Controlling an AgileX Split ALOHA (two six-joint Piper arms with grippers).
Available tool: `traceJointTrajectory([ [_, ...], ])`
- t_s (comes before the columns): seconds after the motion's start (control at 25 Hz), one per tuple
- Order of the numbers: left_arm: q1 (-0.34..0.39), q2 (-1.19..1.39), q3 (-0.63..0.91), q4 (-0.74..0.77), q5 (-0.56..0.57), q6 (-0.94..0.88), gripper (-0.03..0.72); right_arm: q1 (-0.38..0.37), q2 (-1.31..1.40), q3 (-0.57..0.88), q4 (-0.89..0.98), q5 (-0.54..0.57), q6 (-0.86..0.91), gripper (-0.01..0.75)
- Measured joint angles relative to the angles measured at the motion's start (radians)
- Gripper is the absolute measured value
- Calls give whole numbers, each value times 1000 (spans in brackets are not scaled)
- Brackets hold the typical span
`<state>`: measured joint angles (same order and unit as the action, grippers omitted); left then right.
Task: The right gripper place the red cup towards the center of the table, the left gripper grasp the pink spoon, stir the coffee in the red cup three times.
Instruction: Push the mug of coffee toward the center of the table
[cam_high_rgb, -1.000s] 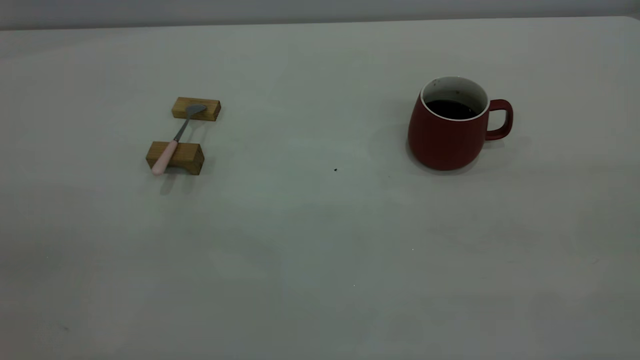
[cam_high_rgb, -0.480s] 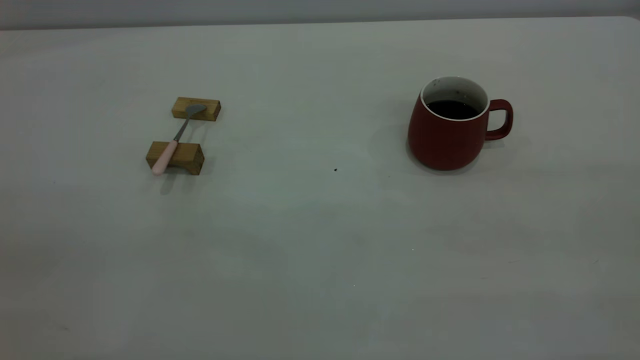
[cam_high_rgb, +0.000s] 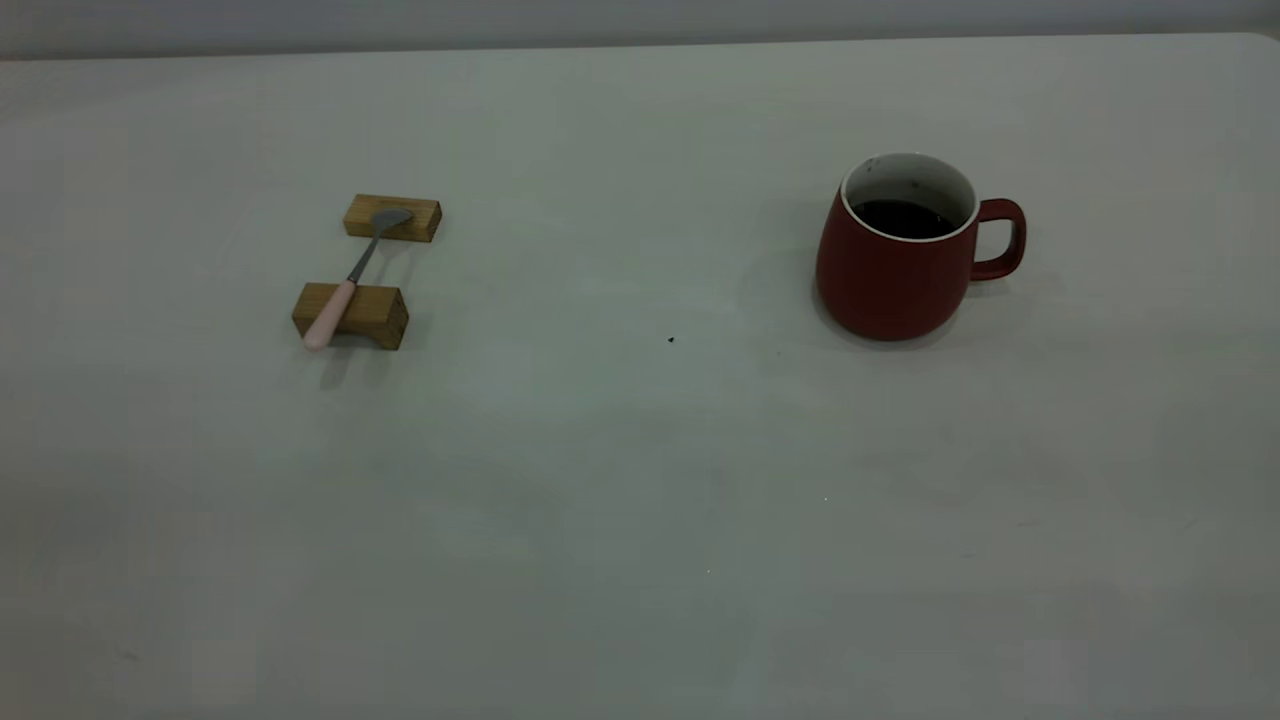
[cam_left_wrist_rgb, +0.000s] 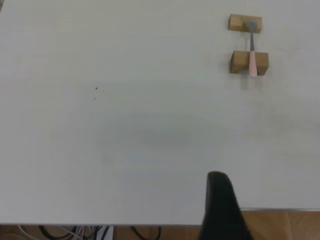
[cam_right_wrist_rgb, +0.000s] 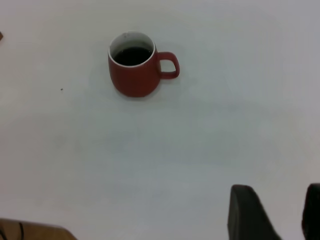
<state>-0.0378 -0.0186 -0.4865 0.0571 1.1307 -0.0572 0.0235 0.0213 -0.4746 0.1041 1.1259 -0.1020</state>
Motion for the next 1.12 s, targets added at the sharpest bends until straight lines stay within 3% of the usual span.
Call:
traceJointTrajectory([
  [0.08, 0, 0, 0, 0, 0, 0, 552, 0, 39, -32, -6, -14, 17, 411],
  [0.24, 0, 0, 0, 0, 0, 0, 552, 0, 260, -144, -45, -56, 36, 642],
  [0.32, 0, 0, 0, 0, 0, 0, 552, 0, 404, -204, -53, -86, 22, 707],
  [0.76, 0, 0, 0, 0, 0, 0, 552, 17, 1259, -425, 12, -337, -360, 666],
  [1.12, 0, 0, 0, 0, 0, 0, 552, 79, 1881, -769, 64, -322, -721, 661],
])
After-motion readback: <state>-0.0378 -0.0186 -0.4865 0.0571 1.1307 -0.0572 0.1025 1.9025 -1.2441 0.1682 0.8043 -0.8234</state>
